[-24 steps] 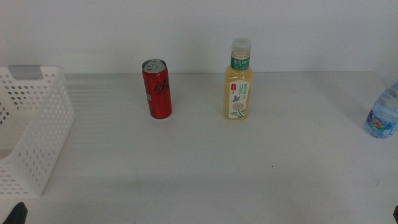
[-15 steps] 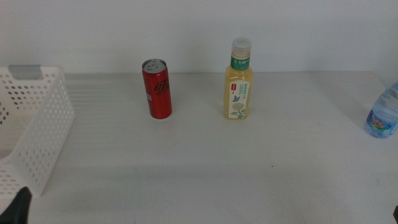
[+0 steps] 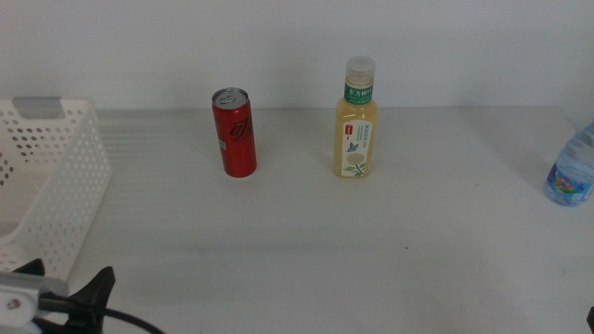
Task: Use arms to grab the bottles and put them into the dustbin to the left of the table.
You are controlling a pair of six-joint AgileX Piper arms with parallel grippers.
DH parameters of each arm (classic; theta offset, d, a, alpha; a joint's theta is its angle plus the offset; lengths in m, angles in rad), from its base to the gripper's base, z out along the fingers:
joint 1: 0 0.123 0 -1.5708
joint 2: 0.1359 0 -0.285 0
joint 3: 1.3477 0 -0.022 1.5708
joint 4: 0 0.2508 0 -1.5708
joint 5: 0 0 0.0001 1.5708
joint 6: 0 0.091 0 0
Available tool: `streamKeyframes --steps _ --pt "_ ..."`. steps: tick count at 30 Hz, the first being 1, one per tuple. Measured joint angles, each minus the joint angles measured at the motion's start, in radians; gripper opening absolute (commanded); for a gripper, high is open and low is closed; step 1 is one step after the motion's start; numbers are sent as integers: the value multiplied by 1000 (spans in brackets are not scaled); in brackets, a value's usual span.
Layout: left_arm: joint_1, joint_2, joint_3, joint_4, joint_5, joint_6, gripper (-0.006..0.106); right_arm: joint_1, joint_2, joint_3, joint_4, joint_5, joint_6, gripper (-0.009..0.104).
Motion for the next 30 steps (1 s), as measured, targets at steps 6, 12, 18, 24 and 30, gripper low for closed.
streamKeyframes --steps 6,12,18,24,30 --pt "-2 197 0 0 -181 3 90 0 0 0 0 0 0 72" --pt "-2 359 -2 4 -381 3 90 0 0 0 0 0 0 72" --pt "-2 421 -10 7 -487 4 90 0 0 0 0 0 0 72" --pt "-2 424 -10 25 -585 -42 90 0 0 0 0 0 0 72" --pt "-2 424 -10 39 -672 -56 90 0 0 0 0 0 0 72"
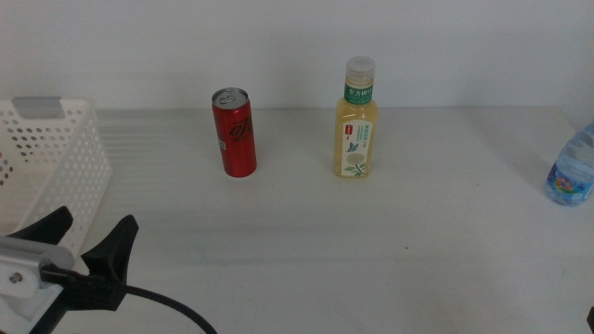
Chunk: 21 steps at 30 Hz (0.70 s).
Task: Use arms to grab the bottles and put them into the dustbin to the left of the table.
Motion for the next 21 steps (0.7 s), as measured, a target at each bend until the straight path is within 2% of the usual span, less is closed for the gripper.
streamKeyframes --steps 7,11,21 --pt "0 0 0 -1 -23 -15 88 0 0 0 0 0 0 72" --pt "0 11 -8 36 -10 -48 86 0 0 0 0 0 0 72" --pt "0 200 -228 121 110 -34 88 0 0 0 0 0 0 72"
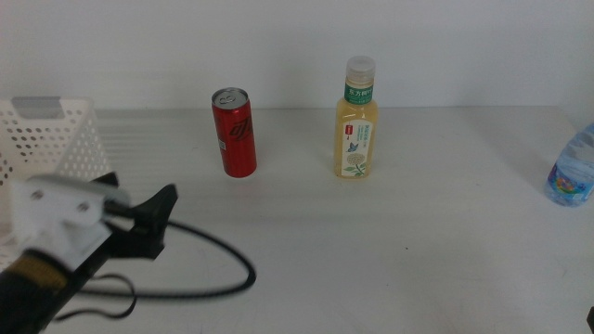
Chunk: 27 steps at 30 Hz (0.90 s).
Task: Use arms to grab the bottles and put them into the dustbin to the left of the table.
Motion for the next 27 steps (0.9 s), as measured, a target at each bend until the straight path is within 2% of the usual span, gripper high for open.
streamKeyframes --steps 14,22,27 --pt "0 322 -307 112 6 -51 88 0 0 0 0 0 0 72" --pt "-1 492 -497 185 17 -136 88 0 0 0 0 0 0 72" --pt "-31 562 -602 195 88 -146 88 0 0 0 0 0 0 72"
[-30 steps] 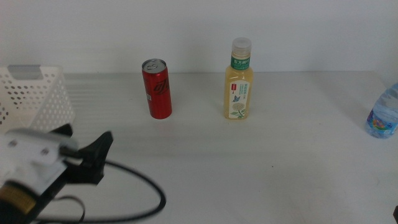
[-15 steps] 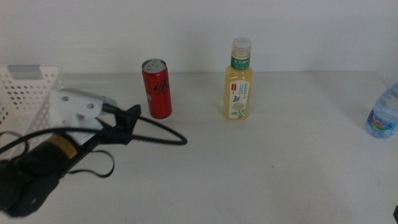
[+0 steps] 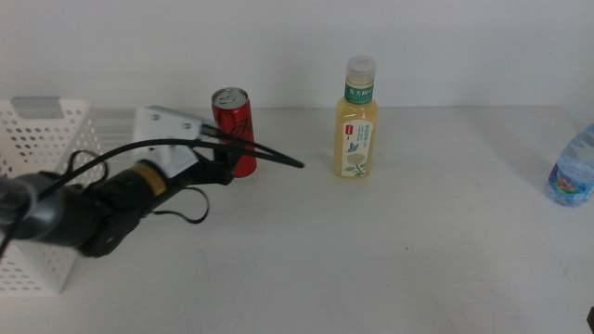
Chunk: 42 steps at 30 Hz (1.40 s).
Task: Use arms to grab the bottles and put them into the dustbin to the left of the table.
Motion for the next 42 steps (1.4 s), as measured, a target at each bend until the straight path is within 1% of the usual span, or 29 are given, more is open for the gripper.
streamKeyframes --steps 5,23,27,29,32,37,40,42 --pt "-29 60 -96 -9 73 0 88 0 0 0 0 0 0 72" --pt "-30 263 -333 -23 89 -26 88 0 0 0 0 0 0 72" --pt "-31 287 -365 -31 87 -26 85 0 0 0 0 0 0 72" --pt "-31 293 -369 -49 88 -26 81 0 0 0 0 0 0 72" --pt "-31 293 -373 -63 88 -26 69 0 0 0 0 0 0 72" --pt "-31 293 -375 -67 88 -37 38 0 0 0 0 0 0 72" --pt "-31 293 -375 -64 88 -64 22 0 0 0 0 0 0 72" --pt "-31 293 -375 -55 88 -79 13 0 0 0 0 0 0 72"
